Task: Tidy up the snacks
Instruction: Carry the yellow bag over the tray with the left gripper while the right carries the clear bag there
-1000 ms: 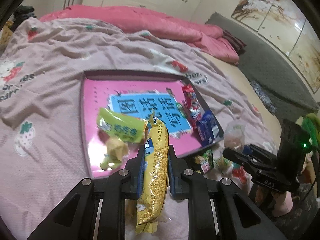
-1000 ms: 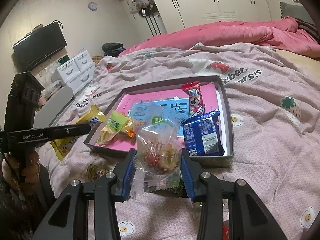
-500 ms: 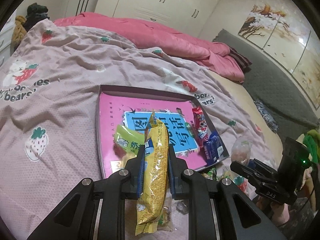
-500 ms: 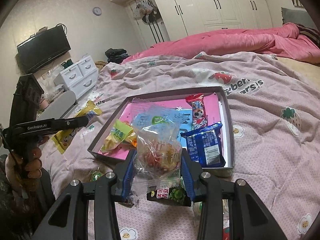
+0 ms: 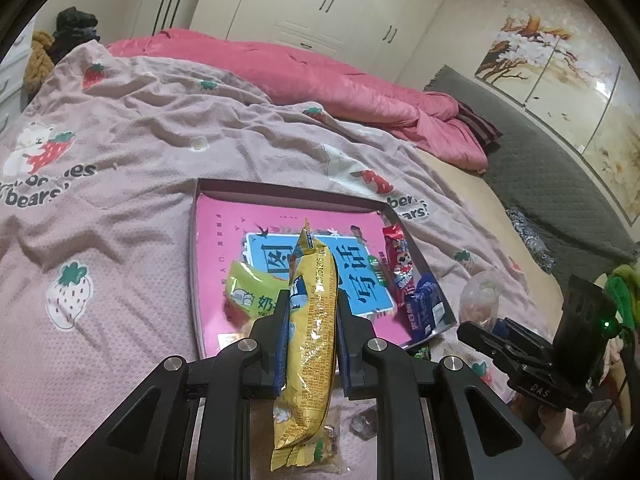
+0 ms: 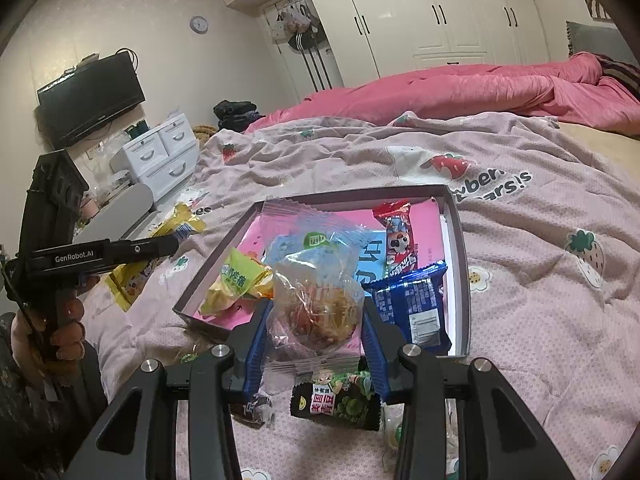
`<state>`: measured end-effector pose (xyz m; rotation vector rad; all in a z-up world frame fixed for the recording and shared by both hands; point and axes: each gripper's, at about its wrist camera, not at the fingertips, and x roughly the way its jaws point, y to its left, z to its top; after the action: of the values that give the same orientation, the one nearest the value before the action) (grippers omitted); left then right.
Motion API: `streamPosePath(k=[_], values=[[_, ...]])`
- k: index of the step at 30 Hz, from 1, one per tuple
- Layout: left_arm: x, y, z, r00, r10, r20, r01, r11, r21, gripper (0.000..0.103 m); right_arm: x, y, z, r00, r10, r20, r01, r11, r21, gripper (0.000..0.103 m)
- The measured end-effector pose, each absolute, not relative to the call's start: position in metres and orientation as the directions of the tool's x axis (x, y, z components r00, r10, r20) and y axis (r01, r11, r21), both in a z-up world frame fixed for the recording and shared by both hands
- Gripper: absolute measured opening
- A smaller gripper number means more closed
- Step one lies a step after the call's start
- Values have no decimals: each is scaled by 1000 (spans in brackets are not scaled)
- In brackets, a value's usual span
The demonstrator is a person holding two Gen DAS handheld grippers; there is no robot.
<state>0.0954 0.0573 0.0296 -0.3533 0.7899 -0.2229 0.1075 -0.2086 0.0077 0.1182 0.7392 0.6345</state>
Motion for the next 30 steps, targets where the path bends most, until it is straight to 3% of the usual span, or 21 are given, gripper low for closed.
streamPosePath(k=[30], values=[[116,44,24,691,-308,-654,42,920,-389,20,135,-201,12,559,614,-557,-529,781,332,43]])
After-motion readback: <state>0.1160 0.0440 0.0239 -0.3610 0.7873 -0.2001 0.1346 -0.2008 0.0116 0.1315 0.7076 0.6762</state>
